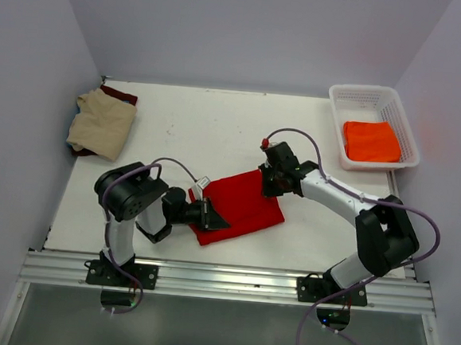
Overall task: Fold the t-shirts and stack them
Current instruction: Fold the long partially folded tshirt into a neat square
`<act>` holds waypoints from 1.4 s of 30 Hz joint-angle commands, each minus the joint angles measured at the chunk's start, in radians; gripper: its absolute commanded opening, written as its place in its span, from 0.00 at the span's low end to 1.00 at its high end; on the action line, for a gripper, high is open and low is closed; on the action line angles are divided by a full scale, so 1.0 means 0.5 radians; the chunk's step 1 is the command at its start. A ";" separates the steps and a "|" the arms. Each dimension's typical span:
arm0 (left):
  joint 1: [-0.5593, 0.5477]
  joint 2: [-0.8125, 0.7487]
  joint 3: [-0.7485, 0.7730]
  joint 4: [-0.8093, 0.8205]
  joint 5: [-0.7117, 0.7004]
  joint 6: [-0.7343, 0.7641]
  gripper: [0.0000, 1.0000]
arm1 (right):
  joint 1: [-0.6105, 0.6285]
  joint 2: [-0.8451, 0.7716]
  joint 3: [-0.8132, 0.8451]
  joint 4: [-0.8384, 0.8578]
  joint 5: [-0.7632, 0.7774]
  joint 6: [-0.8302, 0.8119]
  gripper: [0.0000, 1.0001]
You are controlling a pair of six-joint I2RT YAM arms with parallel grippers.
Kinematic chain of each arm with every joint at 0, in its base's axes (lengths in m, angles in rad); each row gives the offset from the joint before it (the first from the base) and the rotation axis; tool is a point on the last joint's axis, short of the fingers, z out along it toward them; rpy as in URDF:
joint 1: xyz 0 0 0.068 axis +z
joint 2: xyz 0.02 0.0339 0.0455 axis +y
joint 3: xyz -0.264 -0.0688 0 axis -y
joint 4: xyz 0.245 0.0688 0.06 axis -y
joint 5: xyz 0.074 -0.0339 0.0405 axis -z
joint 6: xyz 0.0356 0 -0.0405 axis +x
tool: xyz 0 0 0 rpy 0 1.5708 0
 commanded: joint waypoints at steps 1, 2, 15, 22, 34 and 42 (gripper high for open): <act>-0.048 -0.012 -0.117 -0.178 -0.187 0.074 0.00 | -0.006 -0.195 0.075 0.117 -0.231 0.027 0.00; -0.048 -0.091 -0.124 -0.215 -0.197 0.080 0.00 | -0.009 -0.211 0.042 0.147 -0.301 0.061 0.00; -0.066 -0.650 -0.001 -0.881 -0.408 0.277 0.00 | 0.133 -0.211 -0.572 0.957 -0.713 0.518 0.00; -0.066 -1.011 0.011 -1.193 -0.583 0.319 0.00 | 0.151 -0.202 -0.731 1.010 -0.621 0.533 0.00; -0.063 -2.202 0.324 -3.309 -1.540 0.277 0.75 | 0.148 -0.039 -0.719 1.056 -0.587 0.503 0.00; -0.069 -2.592 -0.004 -3.587 -1.464 0.019 0.80 | 0.148 -0.017 -0.655 1.019 -0.590 0.469 0.00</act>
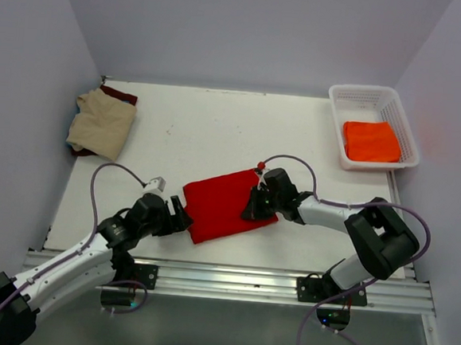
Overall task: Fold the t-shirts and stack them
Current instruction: Fold the long partially folded tshirt into a neat square, then put the neatly folded tshirt into the corner of the board with the left arm
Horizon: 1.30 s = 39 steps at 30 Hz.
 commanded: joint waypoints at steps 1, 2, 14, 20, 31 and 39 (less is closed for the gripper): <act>-0.004 -0.030 -0.116 -0.246 -0.002 -0.182 0.80 | 0.005 0.044 0.052 -0.017 0.059 -0.043 0.00; -0.007 -0.030 -0.131 -0.237 0.010 -0.192 0.80 | 0.005 0.044 0.052 -0.020 0.062 -0.043 0.00; -0.007 0.282 -0.367 0.630 0.148 -0.327 0.83 | 0.011 0.093 0.049 0.002 0.062 -0.052 0.00; -0.010 0.880 -0.365 1.137 0.277 -0.379 0.85 | 0.008 0.117 0.042 0.011 0.075 -0.067 0.00; -0.016 1.421 -0.251 1.683 0.296 -0.379 0.85 | 0.008 0.151 0.012 0.100 0.041 -0.061 0.00; -0.019 1.688 -0.190 2.018 0.296 -0.324 0.71 | 0.011 0.151 -0.010 0.128 0.019 -0.070 0.00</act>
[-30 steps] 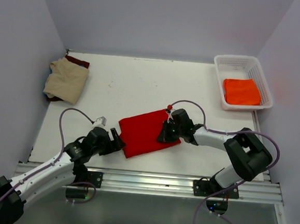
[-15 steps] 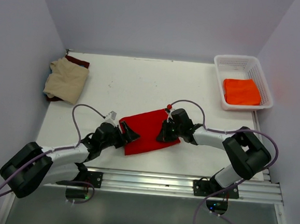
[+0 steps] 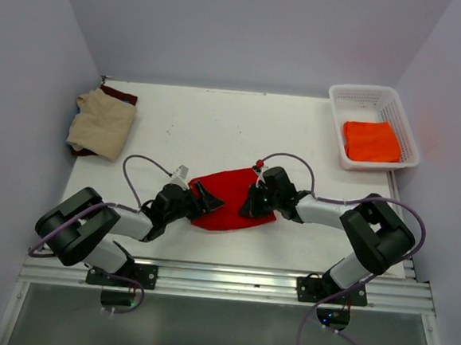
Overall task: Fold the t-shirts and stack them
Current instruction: Put the neatly folded tshirt into the corner of the board with the left arm
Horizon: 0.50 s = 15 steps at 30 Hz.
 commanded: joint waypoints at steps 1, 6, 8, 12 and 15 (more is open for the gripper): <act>-0.019 0.168 -0.030 -0.097 -0.047 0.125 0.63 | 0.011 0.061 -0.037 -0.006 0.033 -0.058 0.00; -0.016 0.334 0.089 0.051 0.017 0.196 0.00 | 0.017 0.018 -0.056 -0.006 0.018 -0.061 0.00; -0.016 0.371 0.105 0.195 0.057 0.224 0.00 | 0.017 -0.013 -0.062 -0.018 0.012 -0.073 0.00; -0.016 0.258 0.172 0.107 0.018 0.325 0.00 | 0.021 -0.108 -0.095 0.043 -0.117 -0.100 0.00; -0.016 0.040 0.212 -0.071 -0.086 0.444 0.00 | 0.017 -0.291 -0.129 0.095 -0.246 -0.110 0.00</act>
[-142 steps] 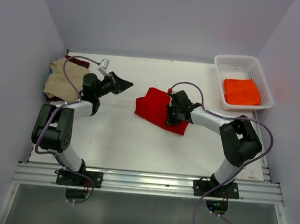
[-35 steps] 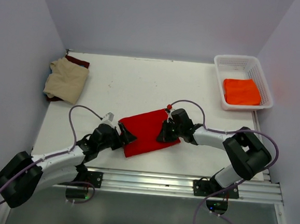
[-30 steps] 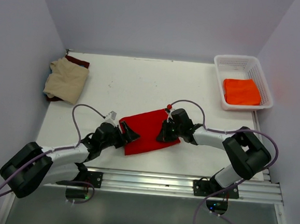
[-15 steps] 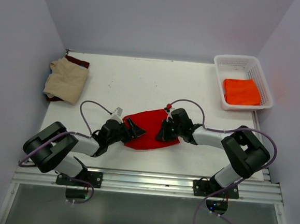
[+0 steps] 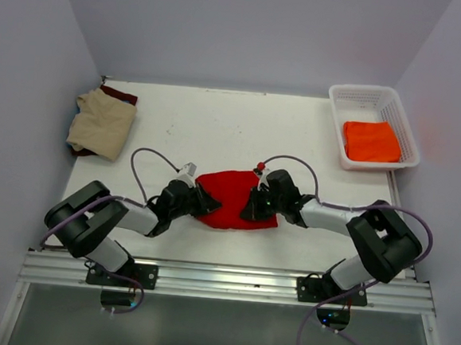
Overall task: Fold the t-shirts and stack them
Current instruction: Put the neatly folded tshirt into the corner of the board with the left arm
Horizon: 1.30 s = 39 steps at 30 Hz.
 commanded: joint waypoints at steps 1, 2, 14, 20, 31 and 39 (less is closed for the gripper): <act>-0.007 -0.304 0.115 -0.237 -0.194 0.246 0.00 | 0.021 -0.256 -0.047 0.039 -0.184 -0.077 0.00; -0.004 -0.372 0.131 -0.302 -0.225 0.328 0.00 | 0.018 -0.311 -0.029 -0.031 -0.172 -0.086 0.00; 0.860 -0.830 0.523 -0.775 0.038 0.801 0.00 | 0.014 -0.931 0.208 -0.755 0.211 -0.328 0.55; 1.406 -0.588 0.913 -0.813 0.198 0.799 0.00 | 0.014 -0.907 0.196 -0.817 0.184 -0.347 0.54; 1.889 0.170 2.115 -0.882 0.572 0.848 0.00 | 0.014 -0.784 0.183 -0.906 0.196 -0.329 0.51; 2.174 0.308 2.285 -1.042 0.318 0.915 0.00 | 0.014 -0.769 0.315 -1.148 0.267 -0.381 0.49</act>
